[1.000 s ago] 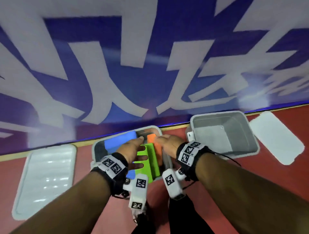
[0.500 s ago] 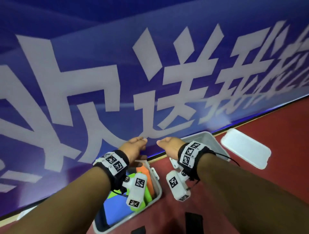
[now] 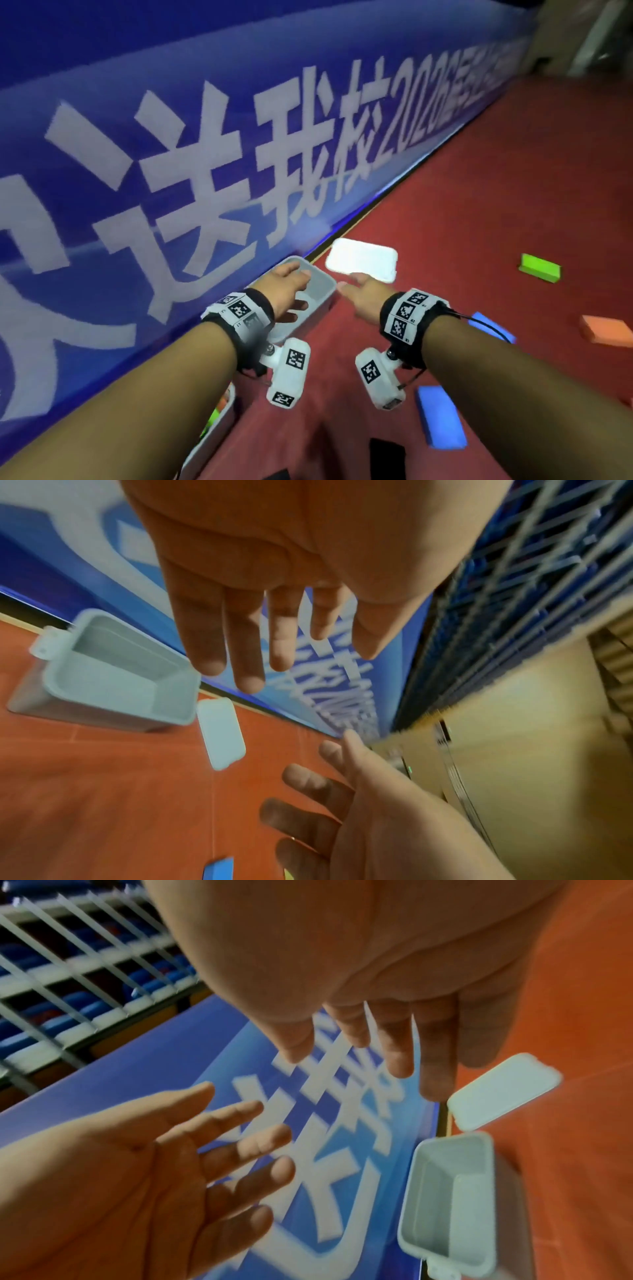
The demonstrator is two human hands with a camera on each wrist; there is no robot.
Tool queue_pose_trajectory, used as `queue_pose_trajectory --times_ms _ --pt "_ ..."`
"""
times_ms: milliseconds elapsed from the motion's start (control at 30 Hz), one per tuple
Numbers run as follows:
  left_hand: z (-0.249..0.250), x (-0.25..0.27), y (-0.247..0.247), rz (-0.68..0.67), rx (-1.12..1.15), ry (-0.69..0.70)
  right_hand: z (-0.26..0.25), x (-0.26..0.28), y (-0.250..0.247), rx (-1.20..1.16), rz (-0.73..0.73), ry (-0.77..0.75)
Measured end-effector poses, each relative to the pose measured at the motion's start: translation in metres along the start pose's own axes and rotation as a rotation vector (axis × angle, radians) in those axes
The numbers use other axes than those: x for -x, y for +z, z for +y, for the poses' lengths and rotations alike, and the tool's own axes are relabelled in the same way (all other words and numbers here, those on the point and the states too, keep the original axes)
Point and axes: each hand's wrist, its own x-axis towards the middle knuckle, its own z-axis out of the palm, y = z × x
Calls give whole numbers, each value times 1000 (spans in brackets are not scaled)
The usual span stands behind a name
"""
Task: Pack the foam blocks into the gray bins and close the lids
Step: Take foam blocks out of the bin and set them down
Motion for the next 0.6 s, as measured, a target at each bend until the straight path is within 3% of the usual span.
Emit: queue_pose_trajectory --times_ms 167,300,600 --pt "9 20 118 -245 -249 135 109 89 -70 -175 323 315" --pt "-11 55 191 -480 -314 101 177 184 -78 -252 487 520" --pt "-89 226 327 -947 -539 165 272 436 -59 -215 677 877"
